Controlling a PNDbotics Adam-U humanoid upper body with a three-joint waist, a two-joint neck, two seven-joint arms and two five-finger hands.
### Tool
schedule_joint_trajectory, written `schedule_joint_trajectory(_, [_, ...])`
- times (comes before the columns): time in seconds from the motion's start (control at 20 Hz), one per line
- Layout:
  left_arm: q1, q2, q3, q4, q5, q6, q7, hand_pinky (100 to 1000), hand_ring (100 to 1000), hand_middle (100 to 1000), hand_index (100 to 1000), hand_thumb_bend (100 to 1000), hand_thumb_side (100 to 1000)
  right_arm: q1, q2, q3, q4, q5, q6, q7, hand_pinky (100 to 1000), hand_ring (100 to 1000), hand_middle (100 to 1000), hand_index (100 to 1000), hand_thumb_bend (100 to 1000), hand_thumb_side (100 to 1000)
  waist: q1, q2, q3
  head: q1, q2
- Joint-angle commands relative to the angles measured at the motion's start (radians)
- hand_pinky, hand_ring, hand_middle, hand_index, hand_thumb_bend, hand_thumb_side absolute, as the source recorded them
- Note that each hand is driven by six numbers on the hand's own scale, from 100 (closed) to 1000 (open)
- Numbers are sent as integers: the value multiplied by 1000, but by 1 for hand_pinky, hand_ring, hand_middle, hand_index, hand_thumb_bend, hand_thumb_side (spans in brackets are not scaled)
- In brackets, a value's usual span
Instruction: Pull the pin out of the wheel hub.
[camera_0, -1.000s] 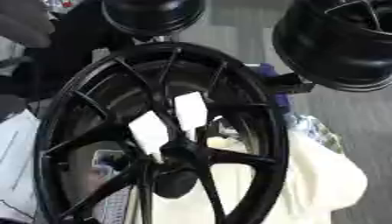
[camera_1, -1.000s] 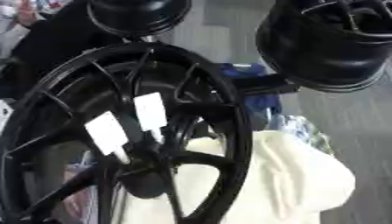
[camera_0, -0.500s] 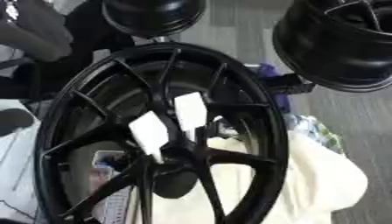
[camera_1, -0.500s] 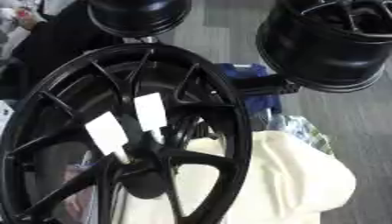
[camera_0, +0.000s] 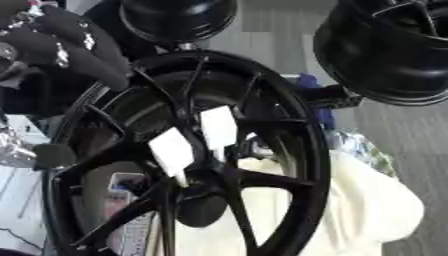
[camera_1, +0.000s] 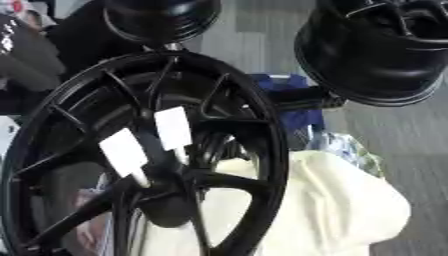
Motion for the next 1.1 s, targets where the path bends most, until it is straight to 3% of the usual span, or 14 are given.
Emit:
schedule_joint_trajectory(0.05, [-57,-11,-44,-10,11,-8,-141,838,806,727,878,408,374,-9,-43,-3,-12,-4,53,-59,442,616,641,805,367,282,2,-24,-2,6,7])
schedule_joint_trajectory(0.65, [-201,-114,-147,-10,55,232,-279,827,792,701,845,380,368,-5,-51,-1,-12,12,52,-59,453,619,640,804,374,273,4,-55,-5,8,40])
schedule_joint_trajectory(0.95, [-236,-152,-171,-10,20,321,-299,814,777,688,841,372,344,-6,-49,1,-12,14,51,-59,454,619,640,803,373,274,2,-61,-8,5,48])
schedule_joint_trajectory(1.1, [-239,-159,-178,-10,-4,338,-301,812,775,684,841,372,344,-5,-48,-1,-12,15,50,-59,453,619,640,803,373,274,2,-61,-9,5,48])
